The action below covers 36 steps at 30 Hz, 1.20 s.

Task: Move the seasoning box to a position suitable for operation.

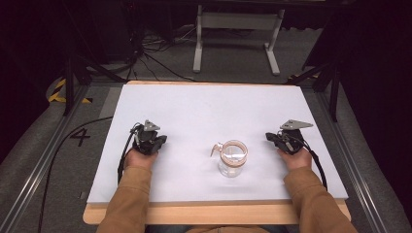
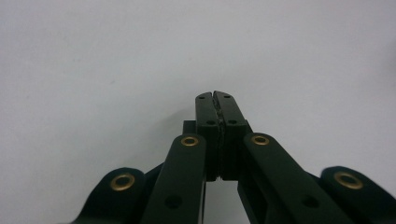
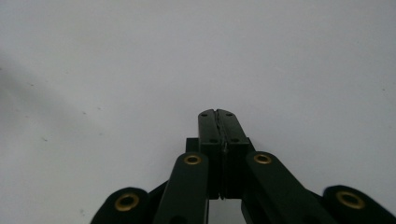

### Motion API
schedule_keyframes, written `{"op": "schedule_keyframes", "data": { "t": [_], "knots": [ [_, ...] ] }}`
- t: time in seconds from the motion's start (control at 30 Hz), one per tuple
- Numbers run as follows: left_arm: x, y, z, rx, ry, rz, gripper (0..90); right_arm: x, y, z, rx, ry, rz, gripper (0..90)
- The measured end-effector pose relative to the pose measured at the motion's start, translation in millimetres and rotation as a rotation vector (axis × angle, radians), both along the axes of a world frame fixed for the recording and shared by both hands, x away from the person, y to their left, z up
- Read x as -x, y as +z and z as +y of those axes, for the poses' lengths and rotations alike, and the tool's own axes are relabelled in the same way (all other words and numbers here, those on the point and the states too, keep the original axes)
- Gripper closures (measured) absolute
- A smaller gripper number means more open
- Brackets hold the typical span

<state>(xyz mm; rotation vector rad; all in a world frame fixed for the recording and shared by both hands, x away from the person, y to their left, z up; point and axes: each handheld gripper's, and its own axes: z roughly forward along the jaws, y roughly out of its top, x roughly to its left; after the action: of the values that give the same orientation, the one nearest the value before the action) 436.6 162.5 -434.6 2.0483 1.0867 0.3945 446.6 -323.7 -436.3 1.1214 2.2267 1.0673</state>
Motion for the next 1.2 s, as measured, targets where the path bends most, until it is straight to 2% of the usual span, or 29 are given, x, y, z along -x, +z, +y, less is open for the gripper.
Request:
{"op": "schedule_keyframes", "data": {
  "t": [0.03,0.23,0.33,0.4,0.43,0.5,0.57,0.6,0.67,0.73,0.77,0.9,0.97,1.07,1.2],
  "knots": [
    [2.5,8.6,-2.7,0.002,-0.019,-0.008,89.9,-0.4,0.0,-1.2,-0.001,0.005,0.0,90.0],
    [10.3,25.1,-10.2,0.007,-0.074,-0.051,89.9,1.7,0.1,2.0,0.006,0.023,-0.001,90.0],
    [12.4,31.3,-14.5,0.023,-0.102,-0.06,89.9,1.9,0.1,1.3,-0.001,0.028,-0.001,90.0],
    [14.7,37.1,-20.1,0.018,-0.145,-0.043,89.9,2.1,0.3,1.3,-0.001,0.034,-0.001,90.0],
    [14.7,37.1,-20.1,0.018,-0.145,-0.043,89.9,2.1,0.3,1.3,-0.001,0.034,-0.001,90.0],
    [17.3,42.1,-24.9,-0.007,-0.178,-0.04,89.9,2.0,0.3,1.4,-0.003,0.037,-0.002,90.0],
    [20.2,47.4,-30.1,-0.011,-0.207,-0.039,89.9,2.2,0.5,1.1,-0.011,0.036,-0.003,89.9],
    [22.4,52.4,-33.4,-0.03,-0.231,-0.04,89.9,2.2,0.5,1.1,-0.01,0.036,-0.003,89.9],
    [24.2,55.0,-36.6,-0.03,-0.245,-0.033,89.9,2.5,0.7,1.2,-0.011,0.036,-0.004,89.9],
    [26.1,58.5,-42.0,-0.046,-0.289,-0.026,89.9,3.1,1.0,1.0,-0.01,0.042,-0.007,89.9],
    [27.6,58.8,-45.1,-0.04,-0.295,-0.022,89.9,3.1,1.0,1.0,-0.01,0.042,-0.007,89.9],
    [33.8,62.7,-62.8,-0.098,-0.39,0.001,90.0,3.3,1.5,0.0,-0.017,0.044,-0.016,89.9],
    [37.2,63.5,-70.8,-0.103,-0.428,0.003,90.0,3.5,1.7,-0.2,-0.021,0.043,-0.016,89.9],
    [39.4,63.6,-76.2,-0.106,-0.448,0.004,90.0,3.9,2.1,0.0,-0.02,0.043,-0.019,89.9],
    [41.2,61.9,-84.8,-0.111,-0.497,0.017,89.9,4.4,2.1,0.7,-0.02,0.046,-0.019,89.9]
  ]
}}
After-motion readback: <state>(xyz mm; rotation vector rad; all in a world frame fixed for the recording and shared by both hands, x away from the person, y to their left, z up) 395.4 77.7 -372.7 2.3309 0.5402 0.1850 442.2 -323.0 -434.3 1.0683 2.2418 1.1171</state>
